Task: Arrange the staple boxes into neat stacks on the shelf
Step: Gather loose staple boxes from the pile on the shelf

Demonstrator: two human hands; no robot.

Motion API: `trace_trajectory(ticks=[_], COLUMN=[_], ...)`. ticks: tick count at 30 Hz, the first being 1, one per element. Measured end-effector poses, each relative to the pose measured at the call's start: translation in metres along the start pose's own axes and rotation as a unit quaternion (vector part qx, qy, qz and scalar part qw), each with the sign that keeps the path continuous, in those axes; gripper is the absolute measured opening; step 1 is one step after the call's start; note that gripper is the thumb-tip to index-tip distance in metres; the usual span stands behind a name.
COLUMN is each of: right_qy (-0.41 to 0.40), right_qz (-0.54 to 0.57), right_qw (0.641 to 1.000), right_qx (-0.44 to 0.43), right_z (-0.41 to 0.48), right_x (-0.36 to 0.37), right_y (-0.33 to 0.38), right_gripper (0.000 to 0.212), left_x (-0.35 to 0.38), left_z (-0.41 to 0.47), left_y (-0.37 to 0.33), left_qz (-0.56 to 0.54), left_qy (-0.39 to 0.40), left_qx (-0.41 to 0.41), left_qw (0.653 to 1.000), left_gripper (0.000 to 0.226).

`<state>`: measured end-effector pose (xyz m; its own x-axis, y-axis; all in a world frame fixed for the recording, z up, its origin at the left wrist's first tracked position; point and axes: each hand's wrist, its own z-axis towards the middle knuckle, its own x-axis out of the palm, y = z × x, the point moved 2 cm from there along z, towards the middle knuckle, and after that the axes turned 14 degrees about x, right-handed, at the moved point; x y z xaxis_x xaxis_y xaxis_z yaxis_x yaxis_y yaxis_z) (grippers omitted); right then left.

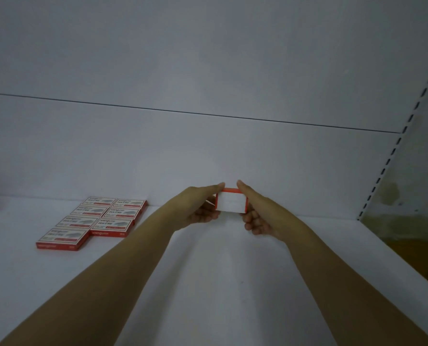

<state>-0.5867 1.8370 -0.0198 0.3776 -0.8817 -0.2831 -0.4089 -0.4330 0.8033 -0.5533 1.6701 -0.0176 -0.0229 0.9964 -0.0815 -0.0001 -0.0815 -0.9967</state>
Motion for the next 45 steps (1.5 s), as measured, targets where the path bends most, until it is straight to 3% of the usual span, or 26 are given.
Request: trace_trajectory(ticks=[4, 7, 11, 16, 20, 23, 29, 37, 40, 45], right_qy=[-0.008, -0.02, -0.078, -0.138, -0.148, -0.133, -0.111, -0.122, -0.167, -0.314], right_qz=[0.024, 0.058, -0.005, -0.126, -0.158, -0.135, -0.121, -0.145, -0.138, -0.157], right_qw=[0.999, 0.993, 0.966, 0.925, 0.915, 0.929, 0.953, 0.954, 0.944, 0.854], right_qx=[-0.02, -0.105, -0.247, -0.33, -0.34, -0.319, -0.256, -0.233, -0.249, -0.383], right_z=[-0.004, -0.01, -0.028, -0.04, -0.046, -0.052, -0.046, -0.043, -0.049, -0.065], right_x=[-0.003, -0.008, -0.003, 0.019, 0.021, 0.012, -0.014, -0.003, -0.002, 0.002], right_y=[0.002, 0.007, 0.017, 0.017, 0.012, 0.009, -0.001, -0.017, -0.016, -0.004], right_gripper=[0.06, 0.043, 0.043, 0.05, 0.05, 0.049, 0.042, 0.047, 0.044, 0.038], left_x=[-0.001, -0.003, 0.003, 0.018, 0.016, 0.009, 0.002, 0.026, 0.023, 0.021], left_z=[-0.001, 0.0, -0.001, -0.008, -0.013, -0.019, -0.035, -0.052, -0.053, -0.052], left_y=[-0.001, 0.0, 0.005, 0.01, 0.017, 0.015, -0.017, -0.042, -0.04, -0.03], left_qz=[-0.033, -0.078, -0.094, -0.131, -0.114, -0.076, 0.08, 0.287, 0.337, 0.408], left_qy=[0.011, 0.044, 0.071, 0.049, 0.044, 0.029, -0.02, 0.021, 0.005, -0.085], left_qx=[-0.002, 0.037, 0.106, 0.164, 0.178, 0.187, 0.251, 0.338, 0.365, 0.452], left_qw=[0.999, 0.995, 0.987, 0.976, 0.976, 0.979, 0.964, 0.896, 0.868, 0.789], left_gripper=[0.039, 0.033, 0.045, 0.049, 0.05, 0.05, 0.047, 0.049, 0.056, 0.037])
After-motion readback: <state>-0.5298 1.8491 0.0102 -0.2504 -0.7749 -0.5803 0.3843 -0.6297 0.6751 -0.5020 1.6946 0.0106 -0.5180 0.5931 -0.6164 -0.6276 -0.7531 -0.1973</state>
